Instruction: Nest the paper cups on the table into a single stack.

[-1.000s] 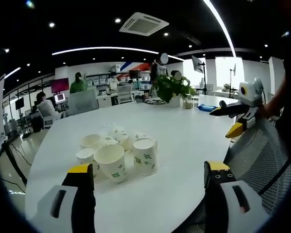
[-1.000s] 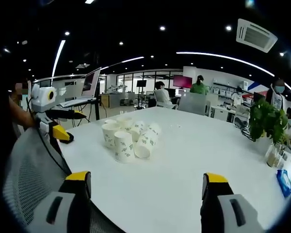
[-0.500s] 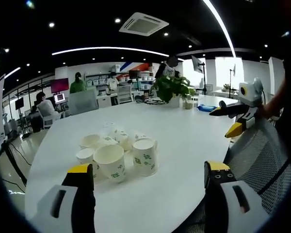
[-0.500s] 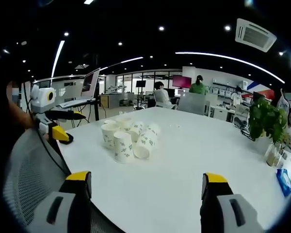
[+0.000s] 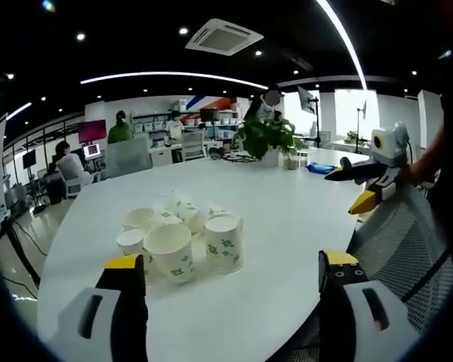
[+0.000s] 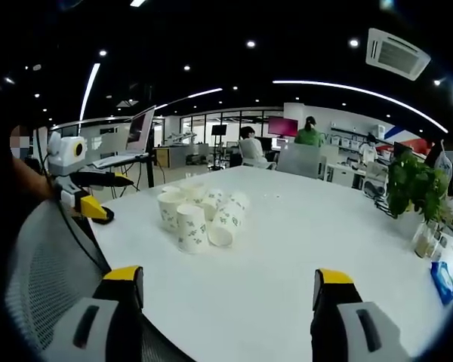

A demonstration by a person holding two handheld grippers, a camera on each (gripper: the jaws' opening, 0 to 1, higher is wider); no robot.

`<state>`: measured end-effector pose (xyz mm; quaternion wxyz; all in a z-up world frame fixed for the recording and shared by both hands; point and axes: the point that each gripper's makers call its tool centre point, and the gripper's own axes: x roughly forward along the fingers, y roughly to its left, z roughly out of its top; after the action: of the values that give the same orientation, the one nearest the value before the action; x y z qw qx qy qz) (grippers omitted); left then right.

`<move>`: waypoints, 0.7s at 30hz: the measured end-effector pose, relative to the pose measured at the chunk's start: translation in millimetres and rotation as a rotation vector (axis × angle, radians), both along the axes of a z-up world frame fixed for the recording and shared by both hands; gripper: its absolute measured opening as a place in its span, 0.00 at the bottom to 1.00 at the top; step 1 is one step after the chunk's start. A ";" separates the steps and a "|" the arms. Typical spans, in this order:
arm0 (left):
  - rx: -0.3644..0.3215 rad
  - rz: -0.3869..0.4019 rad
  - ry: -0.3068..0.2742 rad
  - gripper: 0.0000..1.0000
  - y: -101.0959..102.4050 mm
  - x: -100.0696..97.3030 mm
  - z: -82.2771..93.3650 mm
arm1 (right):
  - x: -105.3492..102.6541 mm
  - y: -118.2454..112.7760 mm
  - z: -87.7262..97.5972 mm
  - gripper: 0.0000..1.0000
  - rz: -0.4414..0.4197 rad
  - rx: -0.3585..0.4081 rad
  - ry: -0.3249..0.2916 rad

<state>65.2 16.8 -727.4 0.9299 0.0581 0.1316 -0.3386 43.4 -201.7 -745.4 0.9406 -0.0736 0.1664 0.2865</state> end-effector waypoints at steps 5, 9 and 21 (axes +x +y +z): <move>-0.002 0.000 0.002 0.95 -0.3 0.0 0.7 | 0.7 -0.8 1.3 0.94 -0.006 0.005 -0.006; 0.009 -0.016 0.002 0.95 -3.3 -1.4 -0.1 | 1.0 -1.2 1.8 0.94 -0.007 0.008 -0.008; -0.008 -0.005 0.011 0.94 -0.9 2.3 6.0 | 0.6 -2.9 -0.7 0.93 -0.013 -0.002 0.003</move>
<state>67.4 15.8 -721.5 0.9285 0.0527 0.1350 -0.3419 44.0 -204.5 -746.1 0.9421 -0.0729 0.1685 0.2806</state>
